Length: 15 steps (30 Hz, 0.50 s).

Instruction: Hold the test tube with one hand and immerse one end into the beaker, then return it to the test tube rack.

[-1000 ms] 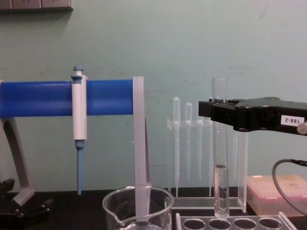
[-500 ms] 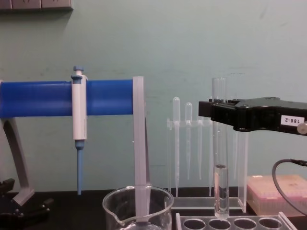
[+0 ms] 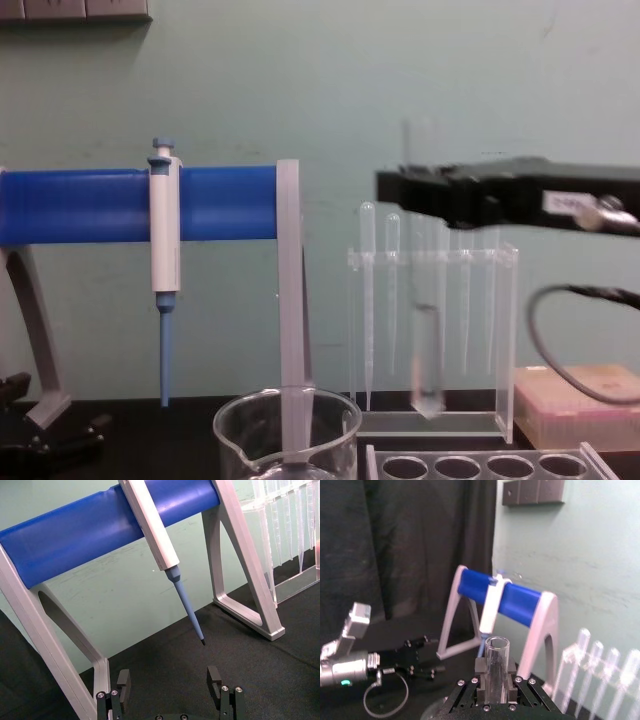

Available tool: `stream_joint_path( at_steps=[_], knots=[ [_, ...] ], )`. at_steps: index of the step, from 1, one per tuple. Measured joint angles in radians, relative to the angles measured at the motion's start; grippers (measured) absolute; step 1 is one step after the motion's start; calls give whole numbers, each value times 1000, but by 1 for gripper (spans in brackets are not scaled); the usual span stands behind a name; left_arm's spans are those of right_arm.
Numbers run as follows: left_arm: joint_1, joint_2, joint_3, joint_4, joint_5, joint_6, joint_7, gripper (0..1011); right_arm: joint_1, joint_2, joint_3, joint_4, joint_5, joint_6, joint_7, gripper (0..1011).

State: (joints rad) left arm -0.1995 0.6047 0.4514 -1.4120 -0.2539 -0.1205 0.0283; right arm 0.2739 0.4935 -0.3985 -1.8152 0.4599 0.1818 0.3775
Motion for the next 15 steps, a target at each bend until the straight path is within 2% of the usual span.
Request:
stream_joint_path(
  at_steps=[7,10,15],
  knots=[
    [0,0,0,0,0,0,0,1000,94,-69,-61,57,-20,-1,21,226],
    [0,0,0,0,0,0,0,1000,141,-112,-93,105,-26,-15,38,226],
    [0,0,0,0,0,0,0,1000,173,-148,-121,159,-28,-32,53,226]
  ],
)
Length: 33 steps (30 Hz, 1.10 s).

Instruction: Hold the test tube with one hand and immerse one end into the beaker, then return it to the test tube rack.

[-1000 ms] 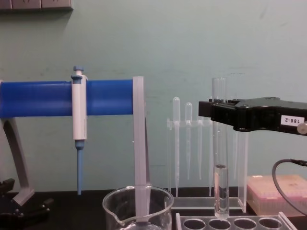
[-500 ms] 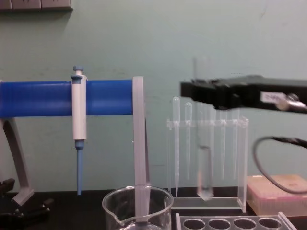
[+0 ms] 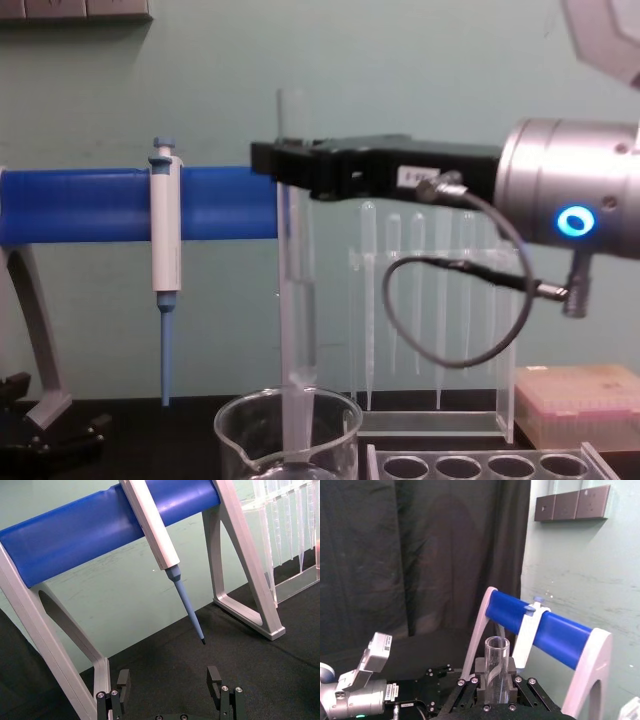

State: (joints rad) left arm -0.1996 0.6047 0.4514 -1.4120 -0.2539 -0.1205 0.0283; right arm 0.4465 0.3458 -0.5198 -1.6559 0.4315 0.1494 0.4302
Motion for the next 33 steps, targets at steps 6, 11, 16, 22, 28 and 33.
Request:
stream_joint_path(
  at_steps=[6,11,16,22,28,33],
  knots=[
    [0,0,0,0,0,0,0,1000,-1,-20,-26,67,-17,-38,7,226],
    [0,0,0,0,0,0,0,1000,-21,-29,-38,124,-35,-87,22,226],
    [0,0,0,0,0,0,0,1000,-39,-41,-45,176,-46,-138,39,226],
    [0,0,0,0,0,0,0,1000,-57,-58,-45,232,-54,-197,62,226],
    [0,0,0,0,0,0,0,1000,-74,-70,-36,251,-53,-213,68,226],
    [0,0,0,0,0,0,0,1000,-83,-70,-33,240,-62,-213,67,227]
  ],
)
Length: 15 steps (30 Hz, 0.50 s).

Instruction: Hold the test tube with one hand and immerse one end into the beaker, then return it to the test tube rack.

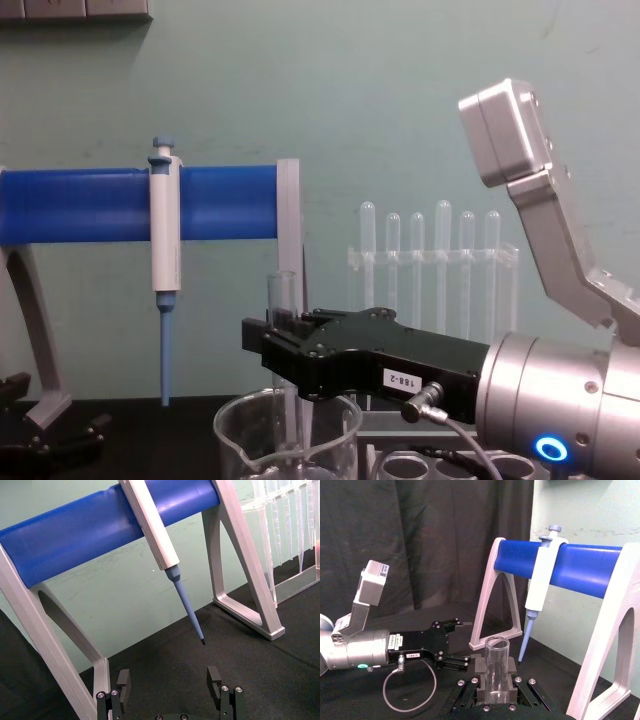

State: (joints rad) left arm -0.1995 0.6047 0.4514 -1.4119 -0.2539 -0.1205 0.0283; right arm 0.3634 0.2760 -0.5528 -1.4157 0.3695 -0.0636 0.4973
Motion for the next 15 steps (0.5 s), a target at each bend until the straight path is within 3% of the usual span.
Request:
stream_joint_path(
  at_steps=[15],
  knots=[
    [0,0,0,0,0,0,0,1000,-1,0,1,-4,-3,5,-2,226]
  ],
)
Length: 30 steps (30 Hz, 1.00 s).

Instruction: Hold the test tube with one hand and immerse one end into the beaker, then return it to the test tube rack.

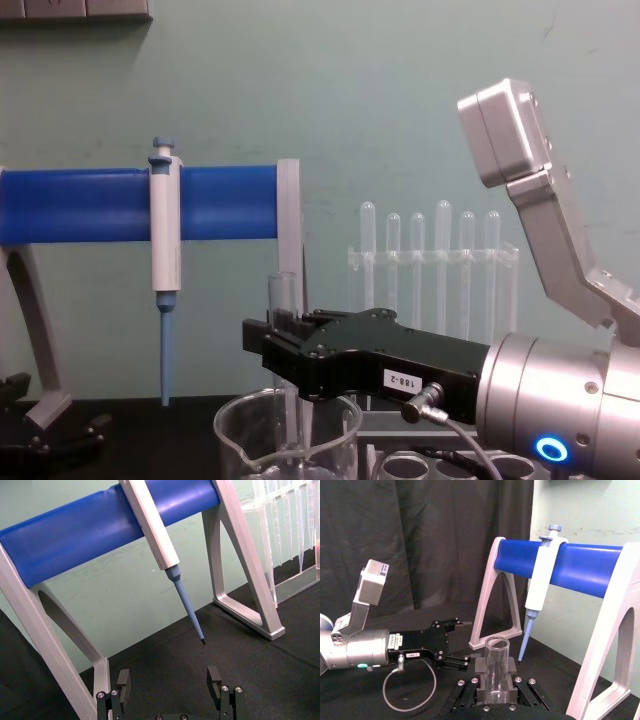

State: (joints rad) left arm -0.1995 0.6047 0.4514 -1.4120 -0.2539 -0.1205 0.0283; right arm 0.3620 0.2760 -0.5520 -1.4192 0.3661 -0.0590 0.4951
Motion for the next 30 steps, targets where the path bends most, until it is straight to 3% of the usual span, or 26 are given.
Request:
stream_joint_path(
  at_steps=[30],
  knots=[
    [0,0,0,0,0,0,0,1000,1,0,0,2,3,-2,-1,226]
  ],
)
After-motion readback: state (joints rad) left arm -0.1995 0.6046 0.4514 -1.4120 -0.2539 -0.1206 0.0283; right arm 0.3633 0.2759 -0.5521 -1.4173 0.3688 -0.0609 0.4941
